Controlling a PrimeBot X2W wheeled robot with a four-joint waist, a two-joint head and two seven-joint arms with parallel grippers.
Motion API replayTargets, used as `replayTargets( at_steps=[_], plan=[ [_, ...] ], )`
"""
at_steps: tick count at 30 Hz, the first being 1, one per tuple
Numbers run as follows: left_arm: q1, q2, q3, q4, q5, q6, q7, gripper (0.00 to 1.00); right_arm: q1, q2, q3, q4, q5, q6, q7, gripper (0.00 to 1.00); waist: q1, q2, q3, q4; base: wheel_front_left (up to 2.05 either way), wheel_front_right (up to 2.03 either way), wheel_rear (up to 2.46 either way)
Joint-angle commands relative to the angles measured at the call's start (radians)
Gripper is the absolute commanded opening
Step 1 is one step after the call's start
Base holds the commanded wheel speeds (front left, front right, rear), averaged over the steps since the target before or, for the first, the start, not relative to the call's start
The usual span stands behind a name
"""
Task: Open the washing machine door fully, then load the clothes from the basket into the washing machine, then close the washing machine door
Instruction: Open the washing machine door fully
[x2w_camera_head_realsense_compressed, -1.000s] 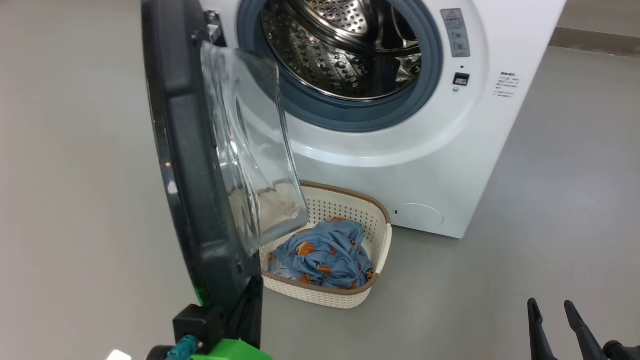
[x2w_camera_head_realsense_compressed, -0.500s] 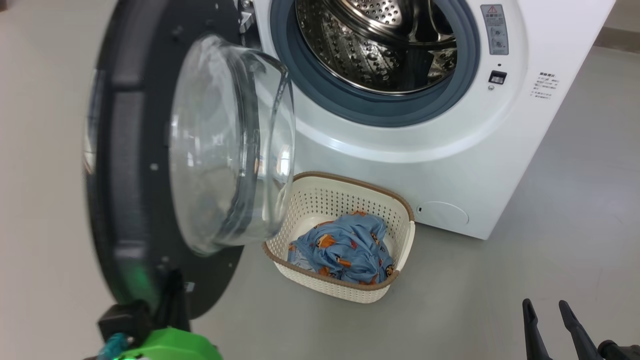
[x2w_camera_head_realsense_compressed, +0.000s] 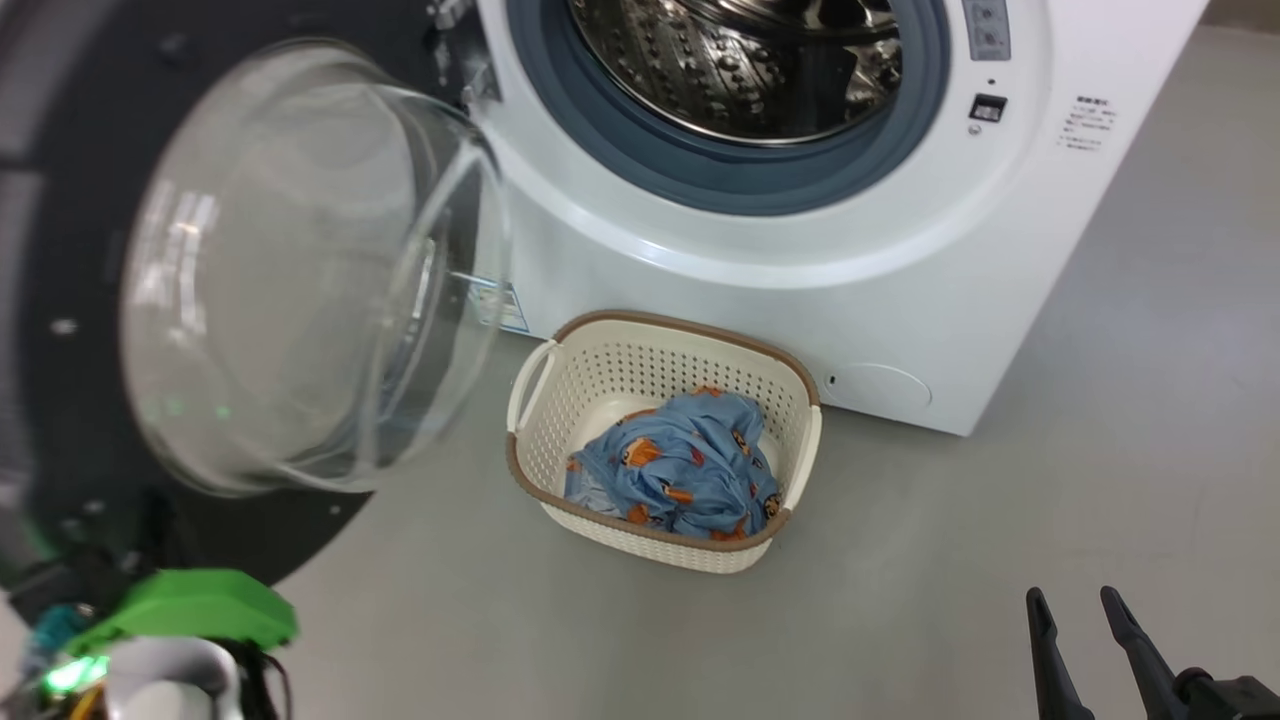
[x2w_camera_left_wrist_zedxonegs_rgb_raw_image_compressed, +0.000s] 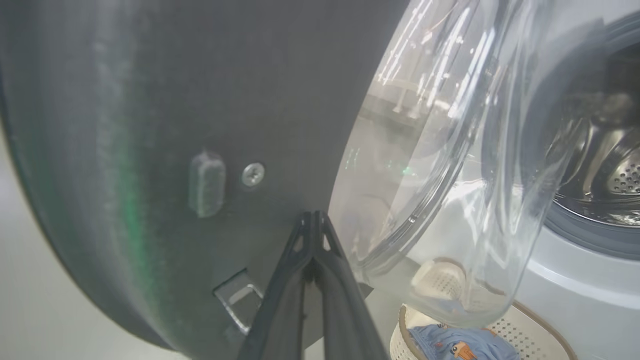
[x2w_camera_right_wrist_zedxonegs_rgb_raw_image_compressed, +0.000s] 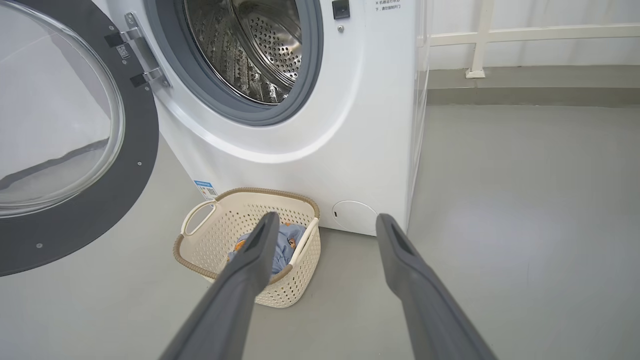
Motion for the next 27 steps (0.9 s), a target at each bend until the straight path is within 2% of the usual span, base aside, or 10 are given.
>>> replayTargets(
  at_steps=[1,6,12,18,27],
  plan=[
    [-0.075,0.048,0.085,0.021,-0.006,0.002,-0.018,0.00,-0.036,-0.014,0.031,-0.026,-0.010,0.003,-0.012,1.00,0.0000,-0.0001,0.025,-0.026,0.00,0.00,0.00],
    [-0.139,0.053,0.222,0.055,0.019,0.004,-0.021,0.00,-0.040,-0.014,0.038,-0.027,-0.021,0.003,-0.012,1.00,0.0000,-0.0001,0.047,-0.061,0.00,0.00,0.00],
    [-0.195,0.034,0.381,0.103,0.086,-0.030,-0.022,0.00,-0.043,-0.014,0.051,-0.028,-0.027,0.003,-0.012,1.00,0.0000,-0.0001,0.066,-0.091,0.00,0.00,0.00],
    [-0.237,0.033,0.464,0.171,0.147,-0.062,-0.022,0.00,-0.048,-0.014,0.051,-0.025,-0.027,0.003,-0.012,1.00,0.0000,-0.0001,0.071,-0.098,0.00,0.00,0.00],
    [-0.259,0.004,0.527,0.188,0.212,-0.105,-0.022,0.00,-0.059,-0.014,0.059,-0.010,-0.005,0.003,-0.012,1.00,0.0000,-0.0001,0.056,-0.089,0.00,0.00,0.00]
  ],
)
